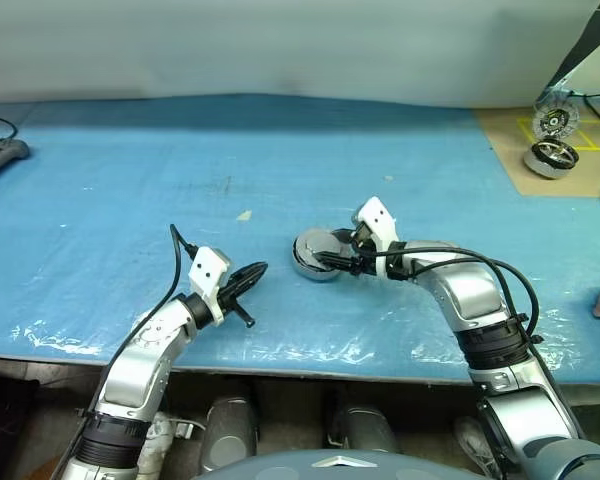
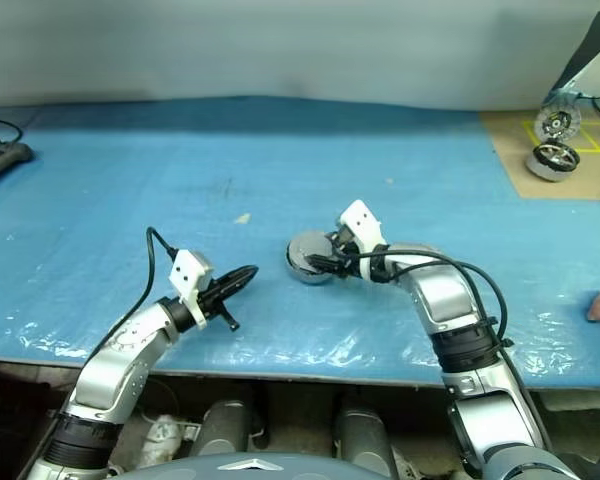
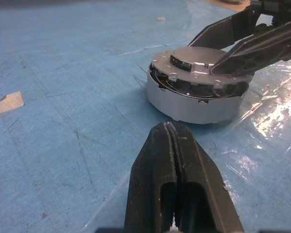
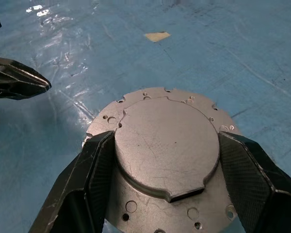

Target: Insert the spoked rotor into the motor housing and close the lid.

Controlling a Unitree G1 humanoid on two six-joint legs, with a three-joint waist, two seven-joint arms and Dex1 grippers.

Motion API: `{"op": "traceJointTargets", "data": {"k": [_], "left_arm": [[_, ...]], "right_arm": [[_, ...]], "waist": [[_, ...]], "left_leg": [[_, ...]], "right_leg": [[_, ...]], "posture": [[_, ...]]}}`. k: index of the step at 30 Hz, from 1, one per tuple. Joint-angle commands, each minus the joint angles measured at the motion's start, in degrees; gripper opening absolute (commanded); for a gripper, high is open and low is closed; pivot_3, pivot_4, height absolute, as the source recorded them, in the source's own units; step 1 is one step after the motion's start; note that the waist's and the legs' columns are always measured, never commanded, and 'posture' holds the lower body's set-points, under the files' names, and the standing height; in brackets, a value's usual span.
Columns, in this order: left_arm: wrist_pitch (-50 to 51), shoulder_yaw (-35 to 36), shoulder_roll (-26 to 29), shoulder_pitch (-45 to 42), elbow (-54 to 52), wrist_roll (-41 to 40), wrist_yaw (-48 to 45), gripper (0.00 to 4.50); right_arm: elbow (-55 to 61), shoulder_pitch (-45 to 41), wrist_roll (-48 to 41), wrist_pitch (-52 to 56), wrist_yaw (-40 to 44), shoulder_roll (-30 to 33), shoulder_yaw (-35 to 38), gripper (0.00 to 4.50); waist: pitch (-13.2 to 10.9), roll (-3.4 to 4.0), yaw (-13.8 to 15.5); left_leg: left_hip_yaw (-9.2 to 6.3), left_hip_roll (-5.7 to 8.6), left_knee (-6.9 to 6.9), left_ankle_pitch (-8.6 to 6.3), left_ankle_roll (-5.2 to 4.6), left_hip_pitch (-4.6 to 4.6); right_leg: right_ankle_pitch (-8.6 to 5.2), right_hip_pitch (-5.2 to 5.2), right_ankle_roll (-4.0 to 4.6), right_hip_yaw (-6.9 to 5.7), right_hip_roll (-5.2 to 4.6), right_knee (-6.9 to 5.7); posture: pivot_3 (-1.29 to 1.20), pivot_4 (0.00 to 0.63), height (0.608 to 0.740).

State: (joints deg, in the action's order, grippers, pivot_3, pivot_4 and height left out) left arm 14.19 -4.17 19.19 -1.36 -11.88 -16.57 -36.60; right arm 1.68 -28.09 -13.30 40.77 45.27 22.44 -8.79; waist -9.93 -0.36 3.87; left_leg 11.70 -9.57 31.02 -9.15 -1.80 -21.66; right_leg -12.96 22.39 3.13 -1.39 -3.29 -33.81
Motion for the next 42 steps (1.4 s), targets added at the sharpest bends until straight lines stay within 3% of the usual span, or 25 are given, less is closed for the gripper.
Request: {"op": "traceJointTargets", "data": {"k": [1, 5, 13, 31, 39, 42], "left_arm": [[-1.0, 0.1, 0.3, -0.4, -0.4, -0.2, -0.5, 0.00], [-0.8, 0.2, 0.3, -0.7, -0.3, -0.3, -0.5, 0.00], [-0.6, 0.0, 0.3, -1.2, -0.1, -0.4, -0.9, 0.00], [-0.6, 0.4, 0.5, -1.5, 0.2, -0.7, -1.1, 0.00], [-0.6, 0.2, 0.2, -1.4, 0.0, -0.6, -0.9, 0.00], [-0.6, 0.4, 0.4, -1.5, 0.1, -0.7, -1.1, 0.00]], "right_arm": [[1.5, -2.6, -3.7, 2.1, -1.7, -2.2, 3.2, 2.95], [0.2, -5.4, -6.7, 5.9, -4.4, -5.3, 6.6, 2.95], [-2.2, -5.0, 1.6, 4.9, -6.5, -2.5, -4.1, 2.95], [-4.8, -8.2, 2.0, 5.4, -7.4, -6.4, -5.2, 2.95], [-13.1, -7.0, 6.1, 3.3, -9.8, -7.0, -7.2, 2.95], [-16.6, -7.0, 7.5, 2.8, -11.7, -7.9, -7.4, 2.95]], "waist": [[0.0, 0.00, 0.0], [0.0, 0.02, -0.1], [0.0, 0.04, 0.1], [0.0, 0.03, -0.1], [0.0, 0.03, -0.2], [0.0, 0.02, -0.3]], "left_leg": [[0.00, 0.00, 0.00, 0.00, 0.00, -0.10], [0.00, -0.01, 0.06, 0.02, -0.01, -0.60], [0.01, -0.01, 0.08, 0.02, 0.01, -0.64], [0.01, -0.04, 0.21, 0.06, 0.09, -0.35], [0.01, -0.06, 0.25, 0.14, 0.23, -0.04], [0.01, -0.07, 0.23, 0.15, 0.25, 0.33]], "right_leg": [[0.00, 0.10, 0.01, -0.01, 0.01, -0.01], [0.03, 0.59, 0.04, 0.00, 0.02, -0.12], [0.03, 0.61, 0.05, -0.03, 0.01, -0.15], [0.03, 0.46, 0.05, 0.01, 0.02, -0.41], [-0.10, 0.41, 0.17, 0.05, 0.02, -0.84], [-0.32, 0.11, -0.22, 0.08, 0.03, -0.88]], "posture": [[0.00, 0.150, 0.740], [0.00, 0.150, 0.740], [0.00, 0.150, 0.740], [0.00, 0.150, 0.740], [0.00, 0.150, 0.740], [0.00, 0.150, 0.740]]}}
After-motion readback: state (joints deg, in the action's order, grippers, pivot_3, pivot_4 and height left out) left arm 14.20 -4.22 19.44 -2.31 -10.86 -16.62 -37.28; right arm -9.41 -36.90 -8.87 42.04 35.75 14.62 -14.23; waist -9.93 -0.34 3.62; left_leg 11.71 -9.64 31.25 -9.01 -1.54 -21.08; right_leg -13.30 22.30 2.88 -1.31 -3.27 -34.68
